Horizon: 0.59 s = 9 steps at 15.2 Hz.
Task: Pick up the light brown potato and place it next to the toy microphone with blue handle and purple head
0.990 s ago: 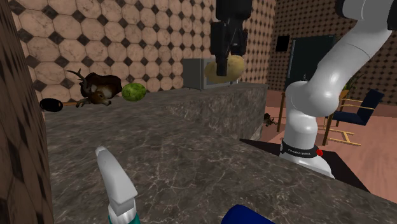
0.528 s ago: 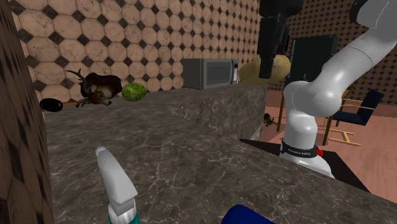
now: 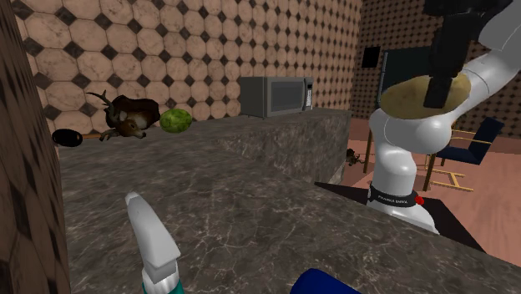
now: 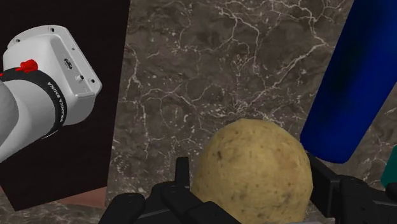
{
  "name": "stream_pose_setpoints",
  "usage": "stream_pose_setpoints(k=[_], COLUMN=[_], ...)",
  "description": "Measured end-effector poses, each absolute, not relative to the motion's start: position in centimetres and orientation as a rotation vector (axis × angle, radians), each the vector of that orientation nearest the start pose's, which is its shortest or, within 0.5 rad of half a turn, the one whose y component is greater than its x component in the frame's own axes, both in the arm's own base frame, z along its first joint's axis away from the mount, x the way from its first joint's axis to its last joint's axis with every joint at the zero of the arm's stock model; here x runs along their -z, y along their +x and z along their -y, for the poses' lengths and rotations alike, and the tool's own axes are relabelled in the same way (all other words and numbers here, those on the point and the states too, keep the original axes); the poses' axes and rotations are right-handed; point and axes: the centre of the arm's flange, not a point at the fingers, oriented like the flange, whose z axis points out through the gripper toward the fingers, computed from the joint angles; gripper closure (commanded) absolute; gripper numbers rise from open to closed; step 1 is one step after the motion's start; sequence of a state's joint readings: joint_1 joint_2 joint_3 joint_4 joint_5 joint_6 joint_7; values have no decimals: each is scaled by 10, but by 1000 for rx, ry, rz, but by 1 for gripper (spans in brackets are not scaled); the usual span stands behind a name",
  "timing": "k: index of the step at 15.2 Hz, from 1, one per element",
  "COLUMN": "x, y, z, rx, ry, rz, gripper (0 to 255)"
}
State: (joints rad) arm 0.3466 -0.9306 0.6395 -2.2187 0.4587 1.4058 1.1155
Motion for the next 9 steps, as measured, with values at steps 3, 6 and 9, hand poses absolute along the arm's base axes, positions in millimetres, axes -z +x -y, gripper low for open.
stream_pose_setpoints(k=[3,6,9], x=[-596,-598,-600], y=[18,-19,-61], z=[-340,-345,-346], rx=[50,50,51], ry=[-3147,-3147,-3146], rz=[-434,-434,-434], gripper=[255,255,255])
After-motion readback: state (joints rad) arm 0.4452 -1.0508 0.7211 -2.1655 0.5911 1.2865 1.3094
